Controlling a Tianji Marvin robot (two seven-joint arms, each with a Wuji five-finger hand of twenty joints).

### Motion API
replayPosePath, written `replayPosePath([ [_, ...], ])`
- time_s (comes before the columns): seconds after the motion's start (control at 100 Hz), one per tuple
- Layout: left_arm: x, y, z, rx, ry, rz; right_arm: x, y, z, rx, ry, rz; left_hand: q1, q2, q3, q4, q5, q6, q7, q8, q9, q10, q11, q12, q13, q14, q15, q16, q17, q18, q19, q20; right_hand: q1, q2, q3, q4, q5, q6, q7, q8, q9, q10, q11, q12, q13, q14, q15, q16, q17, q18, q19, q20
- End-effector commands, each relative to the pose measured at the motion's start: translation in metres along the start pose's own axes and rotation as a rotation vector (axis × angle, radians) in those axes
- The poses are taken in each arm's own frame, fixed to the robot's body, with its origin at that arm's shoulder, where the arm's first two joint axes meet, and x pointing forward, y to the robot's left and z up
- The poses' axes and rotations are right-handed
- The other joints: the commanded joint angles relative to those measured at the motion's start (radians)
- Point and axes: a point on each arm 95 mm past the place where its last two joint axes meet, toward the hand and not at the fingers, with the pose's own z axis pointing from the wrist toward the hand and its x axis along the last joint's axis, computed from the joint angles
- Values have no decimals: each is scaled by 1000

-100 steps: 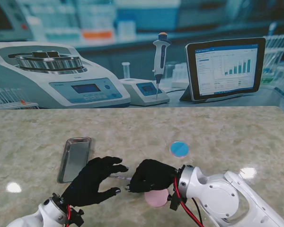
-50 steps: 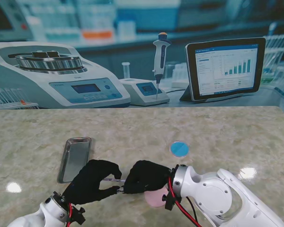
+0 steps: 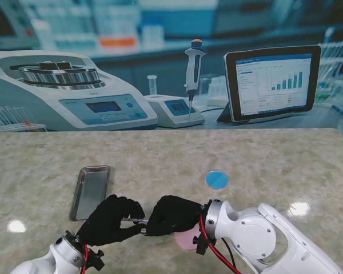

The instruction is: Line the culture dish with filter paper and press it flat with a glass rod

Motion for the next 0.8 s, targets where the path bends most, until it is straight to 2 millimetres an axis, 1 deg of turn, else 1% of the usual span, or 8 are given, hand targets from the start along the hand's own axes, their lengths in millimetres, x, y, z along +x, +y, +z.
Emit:
replayPosePath([
  [0.0,1,0,-1,-13,4,10,-2,-2,2,-1,-17,4,2,-3,-29,-26,-14,-27,-38,-77,3,26,-51,-37,0,28,-12,-33,8,27,45,48,-2,41,-19,1,68,94,39,6,66,-38,147,14,26,-174,100,27,40,-10,310,21],
  [0.13,1,-1,-2,-22,7,19,-3,-1,3,-2,-32,-3,47,-5,-86,-15,-27,-51,-112,-209,1,45,-132,-89,20,35,1,-46,51,29,86,84,0,46,-26,-4,68,91,33,6,66,-39,144,14,26,-179,99,27,41,-15,310,22],
  [0.23,0,-1,-2,-23,10,20,-6,0,4,-6,-41,-2,69,-7,-109,-7,-8,-68,-89,-217,49,55,-54,-42,66,14,58,-17,80,40,107,118,-2,47,-29,-6,67,90,31,7,66,-41,142,13,26,-181,99,26,41,-18,310,22],
  [0.38,0,-2,-1,-19,3,22,-7,1,3,-18,-52,0,-26,-13,23,-29,39,-32,33,-28,138,33,178,133,175,-50,185,159,145,40,165,212,-2,47,-30,-7,67,88,27,7,66,-42,138,13,26,-183,98,26,42,-20,310,23],
  [0.45,0,-2,-1,-19,-3,24,-7,1,3,-20,-54,-1,-81,-14,94,-30,72,-33,64,88,175,-8,255,177,217,-69,228,196,186,42,206,261,-1,47,-31,-8,67,87,26,7,66,-43,137,13,26,-184,98,25,42,-21,310,23],
  [0.58,1,-2,0,-5,-15,23,-7,1,3,-17,-50,-1,-129,11,132,6,137,-27,103,279,252,-76,339,176,306,-95,305,178,296,61,290,281,-2,49,-34,-11,66,86,23,7,66,-44,134,13,26,-186,97,24,42,-24,310,23],
  [0.73,1,-2,2,27,-25,21,-7,0,4,-12,-36,3,-141,-11,140,0,251,-23,178,361,366,-107,414,161,415,-96,396,120,423,100,383,250,-5,52,-43,-17,66,83,16,8,65,-46,128,12,27,-187,95,22,43,-28,310,20],
  [0.79,1,-2,3,29,-28,22,-7,0,5,-7,-30,5,-142,-10,140,-1,263,-22,186,366,379,-108,420,159,427,-96,408,111,439,104,395,243,-3,55,-47,-21,65,79,10,7,65,-49,122,12,27,-188,93,18,43,-32,310,16],
])
